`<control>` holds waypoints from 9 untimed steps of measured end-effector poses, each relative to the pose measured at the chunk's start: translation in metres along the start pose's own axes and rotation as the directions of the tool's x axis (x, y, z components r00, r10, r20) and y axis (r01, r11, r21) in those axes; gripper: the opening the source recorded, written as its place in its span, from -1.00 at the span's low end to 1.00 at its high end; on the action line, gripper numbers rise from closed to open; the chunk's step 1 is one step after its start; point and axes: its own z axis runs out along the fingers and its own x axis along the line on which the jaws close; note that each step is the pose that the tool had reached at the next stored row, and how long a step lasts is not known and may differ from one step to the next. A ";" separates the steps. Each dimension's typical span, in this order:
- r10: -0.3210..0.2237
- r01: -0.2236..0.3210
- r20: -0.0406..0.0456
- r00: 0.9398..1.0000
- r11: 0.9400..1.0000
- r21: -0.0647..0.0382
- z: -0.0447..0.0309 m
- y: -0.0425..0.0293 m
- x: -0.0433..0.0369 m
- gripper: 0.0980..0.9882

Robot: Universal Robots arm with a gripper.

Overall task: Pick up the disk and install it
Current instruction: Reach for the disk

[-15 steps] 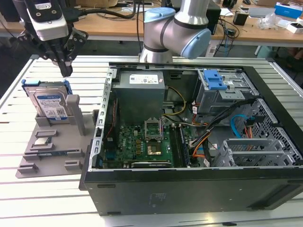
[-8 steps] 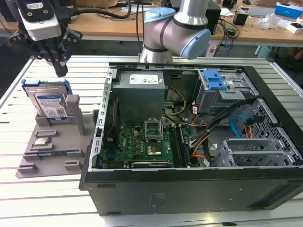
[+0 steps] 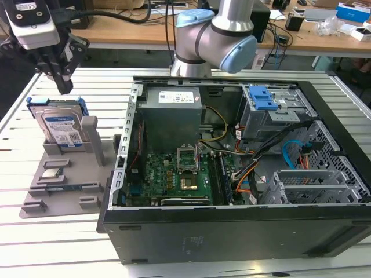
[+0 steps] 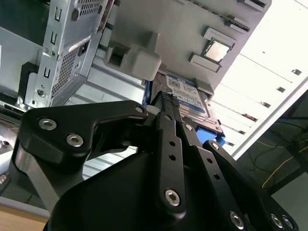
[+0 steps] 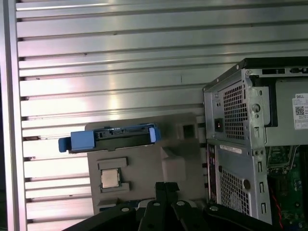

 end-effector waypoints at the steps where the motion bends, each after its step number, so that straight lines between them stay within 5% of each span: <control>1: 0.000 0.000 0.000 1.000 1.000 0.000 0.0000 -0.0002 0.0022 -0.99; 9: 0.000 0.000 0.000 1.000 1.000 0.000 -0.0004 -0.0011 0.0151 -0.99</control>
